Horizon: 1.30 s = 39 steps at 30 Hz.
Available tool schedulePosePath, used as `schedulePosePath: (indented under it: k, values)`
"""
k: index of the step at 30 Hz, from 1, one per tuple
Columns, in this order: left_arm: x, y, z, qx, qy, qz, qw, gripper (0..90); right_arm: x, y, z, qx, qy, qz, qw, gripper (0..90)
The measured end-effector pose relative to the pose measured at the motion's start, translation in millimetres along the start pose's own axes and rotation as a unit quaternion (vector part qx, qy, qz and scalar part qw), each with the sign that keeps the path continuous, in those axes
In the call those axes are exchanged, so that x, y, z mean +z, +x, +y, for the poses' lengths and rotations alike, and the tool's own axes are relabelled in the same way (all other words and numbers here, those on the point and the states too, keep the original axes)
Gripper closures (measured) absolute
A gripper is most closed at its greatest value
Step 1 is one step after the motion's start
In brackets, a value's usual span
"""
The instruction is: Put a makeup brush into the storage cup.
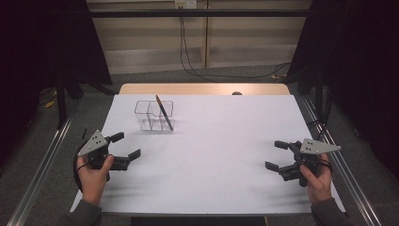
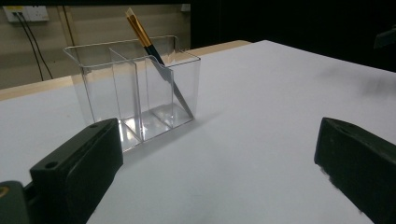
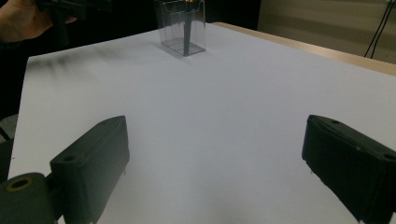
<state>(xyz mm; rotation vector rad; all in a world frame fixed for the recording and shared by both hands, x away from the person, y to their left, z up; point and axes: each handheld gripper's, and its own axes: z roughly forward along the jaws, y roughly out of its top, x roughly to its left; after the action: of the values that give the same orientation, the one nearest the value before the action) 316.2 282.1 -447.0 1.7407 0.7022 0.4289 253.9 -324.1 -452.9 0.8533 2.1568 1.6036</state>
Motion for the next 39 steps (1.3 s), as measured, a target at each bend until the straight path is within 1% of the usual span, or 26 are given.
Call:
schedulePosePath:
  k: [1, 2, 3, 4, 6, 9, 10, 12, 13, 14, 15, 19, 21, 22, 24, 26, 27, 29, 31, 32, 33, 34, 35, 36, 37, 39]
  values:
    - [-1.3, 0.3, -0.3, 0.008, 0.004, 0.002, 1.0, 0.7, -0.1, -0.1, 0.0, 0.0, 0.0, 0.001, 1.0, 7.2]
    - [-1.6, -0.7, -0.9, 0.004, -0.001, 0.0, 1.0, 0.7, -0.2, -0.1, -0.1, 0.0, 0.0, -0.001, 1.0, 7.2]
    - [-2.6, -0.6, -1.1, 0.007, 0.003, 0.001, 1.0, 0.4, -0.3, -0.3, -0.1, 0.0, -0.001, -0.001, 1.0, 7.2]
    - [-2.9, -0.3, -1.3, 0.009, 0.001, -0.005, 0.9999, 0.4, -0.4, -0.4, -0.2, 0.001, -0.001, -0.002, 1.0, 7.2]
    - [-5.3, -0.1, -1.2, 0.014, 0.007, -0.001, 0.9999, 0.3, -0.6, -1.0, -0.3, -0.001, -0.001, -0.002, 1.0, 7.2]
    - [-5.9, -1.8, -2.2, 0.006, 0.003, -0.001, 1.0, 0.3, -0.7, -0.9, -0.4, 0.0, -0.001, -0.003, 1.0, 7.1]
    - [-6.3, -1.9, -2.5, 0.006, 0.003, 0.0, 1.0, 0.2, -0.7, -1.0, -0.5, 0.0, -0.001, -0.003, 1.0, 7.1]
    - [-7.4, -0.6, -3.1, 0.013, 0.001, -0.005, 0.9999, 0.2, -0.7, -1.0, -0.5, 0.0, -0.001, -0.003, 1.0, 7.1]
    - [-7.6, -1.8, -3.6, 0.007, 0.001, -0.004, 1.0, 0.2, -0.7, -0.9, -0.4, 0.001, -0.001, -0.005, 1.0, 7.1]
    - [-8.7, -1.4, -3.7, 0.014, 0.006, -0.001, 0.9999, 0.2, -1.0, -0.9, -0.4, 0.002, -0.002, -0.005, 1.0, 7.1]
    - [-8.2, -2.6, -4.3, 0.006, -0.001, 0.001, 1.0, 0.3, -1.1, -1.0, -0.4, 0.002, -0.002, -0.004, 1.0, 7.1]
    - [-9.9, -2.2, -5.2, 0.018, 0.005, -0.007, 0.9998, 0.2, -1.2, -0.8, -0.5, 0.003, -0.002, -0.005, 1.0, 7.1]
    - [-10.0, -4.0, -5.7, 0.015, 0.004, -0.001, 0.9999, 0.2, -1.4, -0.9, -0.4, 0.002, -0.002, -0.005, 1.0, 7.0]
    - [-11.2, -3.4, -5.8, 0.021, 0.007, 0.0, 0.9998, 0.3, -1.5, -1.0, -0.4, 0.003, -0.002, -0.005, 1.0, 7.0]
    - [-11.8, -3.6, -6.3, 0.019, 0.002, -0.006, 0.9998, 0.3, -1.8, -1.2, -0.5, 0.003, -0.002, -0.005, 1.0, 6.9]
    - [-12.5, -4.8, -7.0, 0.013, 0.0, -0.006, 0.9999, 0.3, -1.7, -1.1, -0.5, 0.004, -0.003, -0.006, 1.0, 6.8]
    - [-13.5, -4.0, -7.1, 0.022, 0.006, -0.006, 0.9997, 0.3, -1.5, -1.1, -0.6, 0.003, -0.002, -0.006, 1.0, 6.7]
    - [-13.4, -5.6, -8.2, 0.015, 0.002, -0.006, 0.9999, 0.3, -1.0, -1.0, -0.8, 0.002, -0.003, -0.008, 1.0, 6.7]
    - [-14.8, -5.3, -7.8, 0.026, 0.01, -0.003, 0.9996, 0.3, -1.0, -1.3, -0.7, 0.001, -0.002, -0.007, 1.0, 6.7]
    - [-15.0, -5.8, -7.9, 0.022, 0.006, -0.002, 0.9997, 0.3, -1.1, -1.2, -0.6, 0.002, -0.002, -0.006, 1.0, 6.7]
    - [-15.6, -5.5, -8.0, 0.024, 0.006, -0.002, 0.9997, 0.3, -1.1, -1.2, -0.6, 0.002, -0.002, -0.006, 1.0, 6.7]
    - [-15.4, -6.8, -8.3, 0.016, 0.001, -0.001, 0.9999, 0.3, -1.0, -1.3, -0.7, 0.001, -0.002, -0.006, 1.0, 6.7]
    - [-15.8, -7.1, -8.5, 0.013, 0.001, -0.003, 0.9999, 0.3, -0.8, -1.2, -0.8, 0.001, -0.001, -0.007, 1.0, 6.7]
    - [-16.5, -6.7, -8.3, 0.018, 0.0, 0.0, 0.9998, 0.3, -0.4, -1.2, -0.9, 0.001, -0.002, -0.008, 1.0, 6.7]
    - [-16.4, -7.3, -8.3, 0.013, -0.004, 0.0, 0.9999, 0.3, -0.1, -1.1, -0.9, 0.001, -0.002, -0.007, 1.0, 6.6]
    - [-17.5, -7.4, -8.2, 0.013, -0.002, 0.001, 0.9999, 0.3, 0.3, -1.2, -0.9, 0.001, -0.001, -0.005, 1.0, 6.4]
